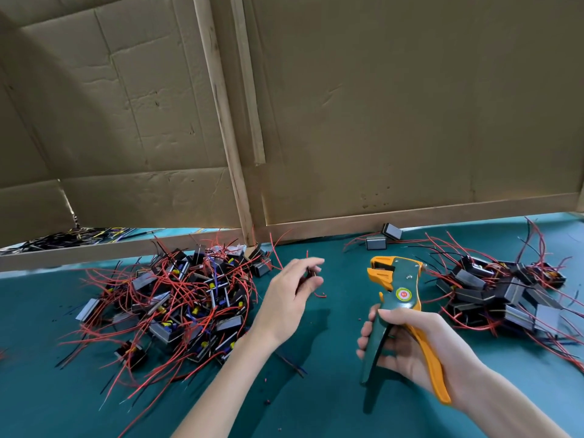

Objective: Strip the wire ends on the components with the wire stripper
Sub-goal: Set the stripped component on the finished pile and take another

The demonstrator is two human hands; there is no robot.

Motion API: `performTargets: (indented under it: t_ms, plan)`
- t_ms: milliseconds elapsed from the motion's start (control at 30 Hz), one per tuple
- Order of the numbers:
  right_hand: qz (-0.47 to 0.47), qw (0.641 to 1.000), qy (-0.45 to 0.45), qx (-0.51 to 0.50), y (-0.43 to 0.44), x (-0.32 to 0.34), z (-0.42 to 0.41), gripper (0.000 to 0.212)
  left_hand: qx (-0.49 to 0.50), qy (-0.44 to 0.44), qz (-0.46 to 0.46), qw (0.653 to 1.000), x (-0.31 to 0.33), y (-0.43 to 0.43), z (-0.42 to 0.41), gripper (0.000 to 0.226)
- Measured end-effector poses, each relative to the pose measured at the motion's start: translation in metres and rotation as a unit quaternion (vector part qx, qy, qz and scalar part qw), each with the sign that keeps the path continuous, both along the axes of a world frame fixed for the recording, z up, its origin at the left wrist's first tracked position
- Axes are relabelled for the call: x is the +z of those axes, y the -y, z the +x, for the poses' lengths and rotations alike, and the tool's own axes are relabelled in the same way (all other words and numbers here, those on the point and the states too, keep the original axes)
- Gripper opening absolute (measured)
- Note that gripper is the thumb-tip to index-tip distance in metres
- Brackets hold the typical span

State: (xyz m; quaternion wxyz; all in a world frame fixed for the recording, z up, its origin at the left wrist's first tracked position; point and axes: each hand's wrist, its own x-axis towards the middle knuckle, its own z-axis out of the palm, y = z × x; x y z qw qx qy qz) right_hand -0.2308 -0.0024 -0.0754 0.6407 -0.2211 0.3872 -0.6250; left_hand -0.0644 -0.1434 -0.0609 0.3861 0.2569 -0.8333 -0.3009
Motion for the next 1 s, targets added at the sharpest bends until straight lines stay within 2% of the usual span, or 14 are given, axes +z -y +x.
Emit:
performTargets:
  t_ms: [100, 167, 233, 333, 533, 733, 933, 1000]
  plan:
    - [-0.019, 1.000, -0.017, 0.010, -0.001, 0.001, 0.002, 0.015, -0.006, -0.088, 0.077, 0.993, 0.020, -0.008, 0.000, 0.022]
    - [-0.030, 0.999, -0.028, 0.019, -0.002, 0.002, 0.003, 0.017, 0.002, -0.100, 0.078, 0.992, 0.030, -0.011, 0.001, 0.018]
    - [-0.046, 0.997, -0.045, 0.032, -0.002, 0.003, 0.004, 0.028, 0.007, -0.092, 0.045, 0.995, 0.038, -0.013, 0.003, 0.012]
    - [-0.073, 0.993, -0.069, 0.059, -0.003, 0.004, 0.005, 0.044, -0.006, -0.080, 0.002, 0.997, 0.047, -0.017, 0.004, 0.020]
    - [-0.110, 0.982, -0.121, 0.093, -0.008, 0.010, 0.009, 0.043, 0.011, -0.013, -0.158, 0.987, 0.055, -0.022, 0.003, 0.019]
    - [-0.117, 0.978, -0.139, 0.100, -0.010, 0.013, 0.011, 0.043, 0.003, -0.024, -0.155, 0.988, 0.057, -0.027, 0.004, 0.017]
    - [-0.105, 0.980, -0.138, 0.093, -0.011, 0.016, 0.011, 0.044, -0.022, 0.035, -0.157, 0.987, 0.061, -0.028, 0.005, 0.010]
    - [-0.100, 0.981, -0.139, 0.091, -0.011, 0.017, 0.012, 0.039, -0.032, 0.046, -0.150, 0.987, 0.063, -0.029, 0.007, 0.010]
